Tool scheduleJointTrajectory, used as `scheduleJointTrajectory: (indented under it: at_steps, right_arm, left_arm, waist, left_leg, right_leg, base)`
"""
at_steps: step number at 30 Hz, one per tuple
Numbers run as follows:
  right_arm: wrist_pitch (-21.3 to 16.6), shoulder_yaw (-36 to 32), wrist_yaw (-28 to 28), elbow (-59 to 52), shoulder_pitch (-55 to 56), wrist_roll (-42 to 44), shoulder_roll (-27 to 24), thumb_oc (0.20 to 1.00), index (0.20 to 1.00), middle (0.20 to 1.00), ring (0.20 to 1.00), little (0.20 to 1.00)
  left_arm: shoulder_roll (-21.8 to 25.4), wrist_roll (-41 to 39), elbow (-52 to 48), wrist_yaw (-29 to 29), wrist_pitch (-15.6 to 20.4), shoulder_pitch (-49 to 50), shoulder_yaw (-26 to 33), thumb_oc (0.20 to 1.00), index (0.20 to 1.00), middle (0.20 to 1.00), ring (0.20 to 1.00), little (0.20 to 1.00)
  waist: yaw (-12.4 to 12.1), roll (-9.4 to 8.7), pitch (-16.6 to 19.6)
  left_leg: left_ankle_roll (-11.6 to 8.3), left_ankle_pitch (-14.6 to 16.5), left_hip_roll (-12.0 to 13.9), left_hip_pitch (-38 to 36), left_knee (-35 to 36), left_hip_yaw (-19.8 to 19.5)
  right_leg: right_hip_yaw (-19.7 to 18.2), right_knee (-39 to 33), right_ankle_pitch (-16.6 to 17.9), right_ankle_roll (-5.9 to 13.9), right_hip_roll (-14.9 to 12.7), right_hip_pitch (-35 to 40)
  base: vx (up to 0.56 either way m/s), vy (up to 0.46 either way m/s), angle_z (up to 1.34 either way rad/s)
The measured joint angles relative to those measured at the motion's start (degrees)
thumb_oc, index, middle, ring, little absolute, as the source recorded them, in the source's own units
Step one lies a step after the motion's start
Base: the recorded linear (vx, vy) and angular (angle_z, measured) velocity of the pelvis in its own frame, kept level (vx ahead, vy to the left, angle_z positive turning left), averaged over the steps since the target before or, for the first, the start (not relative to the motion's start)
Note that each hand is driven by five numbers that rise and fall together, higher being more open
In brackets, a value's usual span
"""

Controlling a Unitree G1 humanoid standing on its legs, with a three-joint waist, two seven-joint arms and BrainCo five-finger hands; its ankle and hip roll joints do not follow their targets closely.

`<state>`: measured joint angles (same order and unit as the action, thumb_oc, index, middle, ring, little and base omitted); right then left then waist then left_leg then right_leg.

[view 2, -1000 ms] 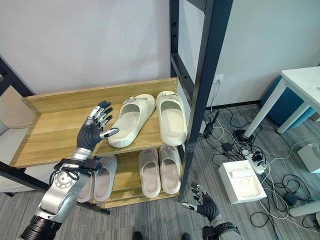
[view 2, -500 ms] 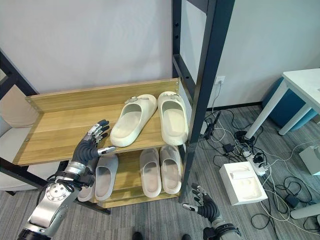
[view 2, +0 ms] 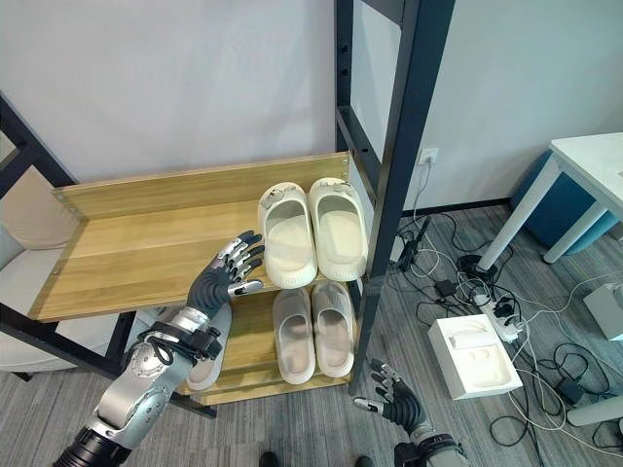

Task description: Arrange the slippers neatly on the shoe rack.

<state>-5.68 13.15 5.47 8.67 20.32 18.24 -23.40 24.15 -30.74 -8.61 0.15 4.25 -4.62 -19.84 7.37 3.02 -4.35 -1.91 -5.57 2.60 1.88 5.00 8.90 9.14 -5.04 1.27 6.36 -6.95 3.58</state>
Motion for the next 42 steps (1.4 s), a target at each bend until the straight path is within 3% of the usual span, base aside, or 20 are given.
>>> scheduleJointTrajectory:
  at_steps: [9,14,20,25,30,36,42]
  right_arm:
    - [0.0,0.9,-1.2,0.0,-1.0,1.0,0.0,1.0,1.0,1.0,1.0,1.0]
    - [-0.2,2.1,-1.9,0.0,-1.9,1.0,0.7,1.0,1.0,1.0,1.0,1.0]
    - [-1.5,2.1,-2.5,0.0,-1.0,2.1,0.6,1.0,1.0,1.0,1.0,1.0]
    - [-1.5,4.0,-1.5,0.0,-2.1,2.2,0.6,1.0,1.0,1.0,1.0,1.0]
    - [-1.5,4.3,1.1,0.0,-4.2,2.2,0.1,1.0,1.0,1.0,1.0,1.0]
    - [-1.4,4.4,3.1,0.1,-4.9,3.2,-0.6,1.0,1.0,1.0,1.0,1.0]
    - [-1.4,4.3,3.5,0.1,-4.8,4.0,-1.0,1.0,1.0,1.0,1.0,1.0]
  left_arm:
    - [-0.3,-0.1,1.8,2.2,0.7,-1.3,0.1,1.0,1.0,1.0,1.0,1.0]
    - [-4.1,-1.6,3.1,5.7,1.3,-2.5,2.6,1.0,1.0,1.0,1.0,1.0]
    - [-3.9,-6.9,-13.3,5.7,6.6,-3.0,6.4,1.0,1.0,1.0,1.0,1.0]
    - [-1.1,-11.0,-21.6,-1.2,9.6,-4.8,4.5,1.0,1.0,1.0,1.0,1.0]
    - [8.7,-12.1,-20.7,-13.1,5.5,-5.2,-9.3,1.0,1.0,1.0,1.0,1.0]
    - [10.8,-10.5,-8.8,-22.5,0.0,-3.3,-18.6,1.0,1.0,1.0,1.0,1.0]
    - [9.4,-5.8,0.0,-23.7,-0.2,3.2,-18.0,1.0,1.0,1.0,1.0,1.0]
  waist:
    - [0.0,-0.2,0.0]
    - [0.1,-0.77,0.1]
    - [0.2,-1.84,-0.1]
    - [-0.2,-1.83,-0.1]
    - [-0.6,-1.36,0.2]
    - [-0.4,-0.22,0.8]
    - [0.0,-0.18,0.8]
  left_leg:
    - [-0.11,0.1,-0.1,0.0,0.0,0.6]
    - [0.02,0.0,0.0,0.0,0.0,0.7]
    - [0.3,-0.3,-0.1,0.0,-0.3,-0.2]
    - [0.32,-0.3,-0.2,-0.1,-0.3,-0.6]
    - [0.29,-0.3,-0.4,-0.2,0.0,-0.9]
    - [0.21,-0.2,-0.4,-0.3,0.0,-0.9]
    - [0.31,-0.2,-0.4,-0.8,0.0,-0.7]
  right_leg:
    - [-0.4,0.0,0.3,0.24,-0.2,-0.2]
    - [-0.5,0.0,0.4,0.16,-0.1,-0.3]
    - [0.3,0.3,0.9,-0.49,-0.1,0.5]
    - [0.5,0.3,0.8,-0.34,-0.1,0.8]
    - [0.6,0.3,0.6,-0.12,-0.2,1.1]
    - [0.6,0.1,0.5,0.1,-0.2,1.1]
    - [0.4,0.2,0.4,0.01,-0.2,1.1]
  base:
    - [0.0,-0.001,-0.01]
    - [0.0,-0.011,-0.02]
    - [0.0,0.006,0.05]
    - [0.0,0.009,0.05]
    - [0.0,0.009,0.03]
    - [0.0,0.0,0.0]
    - [0.0,0.005,-0.01]
